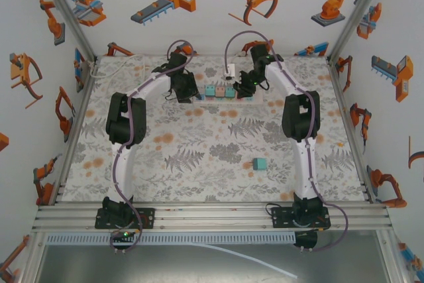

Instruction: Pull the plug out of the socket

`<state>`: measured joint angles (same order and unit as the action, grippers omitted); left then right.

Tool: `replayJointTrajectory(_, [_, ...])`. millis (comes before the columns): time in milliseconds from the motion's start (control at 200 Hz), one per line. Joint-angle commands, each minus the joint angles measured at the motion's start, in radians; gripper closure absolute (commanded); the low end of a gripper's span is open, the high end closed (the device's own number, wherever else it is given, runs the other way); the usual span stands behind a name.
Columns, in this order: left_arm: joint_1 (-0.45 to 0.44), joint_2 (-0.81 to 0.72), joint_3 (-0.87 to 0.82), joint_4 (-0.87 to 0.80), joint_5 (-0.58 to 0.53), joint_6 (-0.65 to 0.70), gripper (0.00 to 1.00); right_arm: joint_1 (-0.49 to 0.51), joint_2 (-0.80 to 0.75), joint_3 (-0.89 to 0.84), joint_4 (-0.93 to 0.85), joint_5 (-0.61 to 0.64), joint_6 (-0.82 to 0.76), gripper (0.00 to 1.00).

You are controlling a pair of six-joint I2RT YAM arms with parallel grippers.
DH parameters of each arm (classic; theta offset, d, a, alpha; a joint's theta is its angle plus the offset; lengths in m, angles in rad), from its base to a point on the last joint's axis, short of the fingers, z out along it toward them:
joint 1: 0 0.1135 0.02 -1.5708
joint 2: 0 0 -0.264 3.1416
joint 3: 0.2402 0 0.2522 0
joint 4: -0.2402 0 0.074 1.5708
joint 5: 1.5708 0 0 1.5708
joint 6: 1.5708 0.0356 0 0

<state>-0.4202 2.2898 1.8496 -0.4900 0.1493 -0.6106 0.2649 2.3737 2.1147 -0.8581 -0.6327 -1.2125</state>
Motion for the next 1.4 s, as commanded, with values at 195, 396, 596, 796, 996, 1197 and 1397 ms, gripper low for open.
replayJointTrajectory(195, [-0.007,0.05,-0.045,-0.099,-0.086,-0.006,0.5,-0.031,-0.133,-0.017,0.026,-0.115,-0.002,0.99])
replayJointTrajectory(396, [-0.008,0.016,-0.09,-0.037,-0.072,-0.008,0.47,-0.033,-0.153,-0.033,0.039,-0.089,0.007,0.99])
replayJointTrajectory(596, [-0.005,-0.057,-0.097,-0.011,-0.068,-0.001,0.36,-0.032,-0.232,-0.049,0.112,-0.082,0.167,0.99])
replayJointTrajectory(796, [-0.001,-0.176,-0.089,0.019,-0.074,-0.005,0.15,-0.026,-0.39,-0.225,0.486,-0.042,0.687,0.97])
replayJointTrajectory(996, [-0.006,-0.348,-0.124,0.044,-0.04,-0.01,0.02,-0.024,-0.585,-0.484,0.826,0.03,1.214,1.0])
replayJointTrajectory(1197, [-0.005,-0.632,-0.359,0.262,0.116,0.073,0.03,-0.026,-0.789,-0.767,1.077,0.162,1.683,1.0])
replayJointTrajectory(1397, [-0.018,-0.941,-0.641,0.506,0.286,0.249,0.03,-0.03,-0.978,-1.029,1.134,0.249,1.977,1.0])
